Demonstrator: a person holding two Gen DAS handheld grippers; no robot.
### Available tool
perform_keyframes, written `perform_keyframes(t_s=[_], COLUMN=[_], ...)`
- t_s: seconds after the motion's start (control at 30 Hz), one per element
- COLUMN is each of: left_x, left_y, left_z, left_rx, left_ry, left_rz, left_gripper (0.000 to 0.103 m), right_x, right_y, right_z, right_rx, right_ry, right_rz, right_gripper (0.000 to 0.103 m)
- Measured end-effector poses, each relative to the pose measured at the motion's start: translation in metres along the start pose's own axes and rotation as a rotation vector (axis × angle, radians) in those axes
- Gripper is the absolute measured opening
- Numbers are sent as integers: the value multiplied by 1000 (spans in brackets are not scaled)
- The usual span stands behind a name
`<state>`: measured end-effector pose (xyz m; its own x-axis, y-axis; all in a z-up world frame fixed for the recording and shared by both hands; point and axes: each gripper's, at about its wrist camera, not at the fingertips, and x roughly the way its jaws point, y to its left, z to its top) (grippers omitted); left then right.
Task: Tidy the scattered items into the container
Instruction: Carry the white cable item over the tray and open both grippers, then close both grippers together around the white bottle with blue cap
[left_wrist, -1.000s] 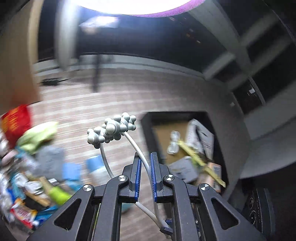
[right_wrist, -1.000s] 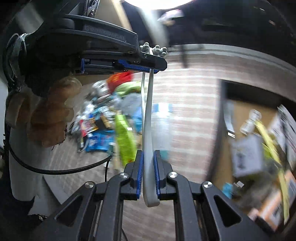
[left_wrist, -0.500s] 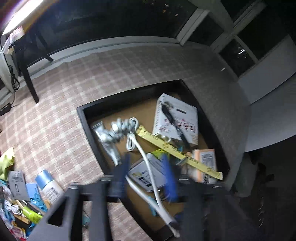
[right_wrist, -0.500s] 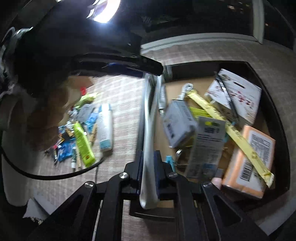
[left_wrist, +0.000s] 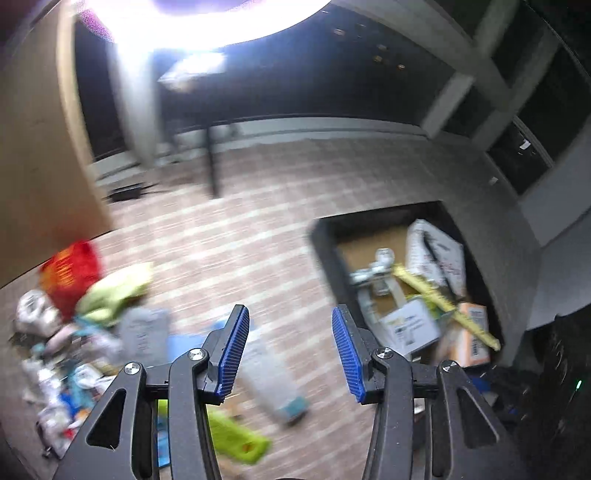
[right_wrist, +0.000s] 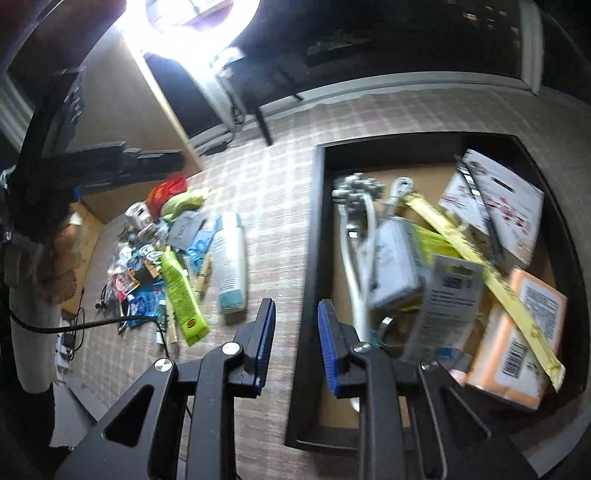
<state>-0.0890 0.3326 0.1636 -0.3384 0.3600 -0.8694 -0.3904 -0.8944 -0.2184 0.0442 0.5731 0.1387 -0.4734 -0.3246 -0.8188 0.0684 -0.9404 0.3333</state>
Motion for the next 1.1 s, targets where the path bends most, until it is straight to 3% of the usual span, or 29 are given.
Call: perform_keyframes(t_s=[0.2,0.33,0.63,0.83,0.97,1.1], left_x=[-13,-4,54,83,97,109], left_y=[68,93,78,74,76,75], left_z=[-39,-65,-80,-64,-56,-54], left_rx=[-141,-236,-314,-340,-336,-337], left_ry=[-5,20,79,108,132,154], left_rz=[34,2,-100,-83,-73,-78], left_gripper=[44,44,41,41,41,41], right_x=[28,49,107,131,140,148], right_y=[27,44,52,54,54,53], right_z=[11,16,28,21,21,24], right_rx=[-66,-103,-65,-59,-60,-42], right_ry=[52,84,149,203,210,210], right_rz=[33,64,120,152,148,169], right_gripper=[24,24,25,25,32,32])
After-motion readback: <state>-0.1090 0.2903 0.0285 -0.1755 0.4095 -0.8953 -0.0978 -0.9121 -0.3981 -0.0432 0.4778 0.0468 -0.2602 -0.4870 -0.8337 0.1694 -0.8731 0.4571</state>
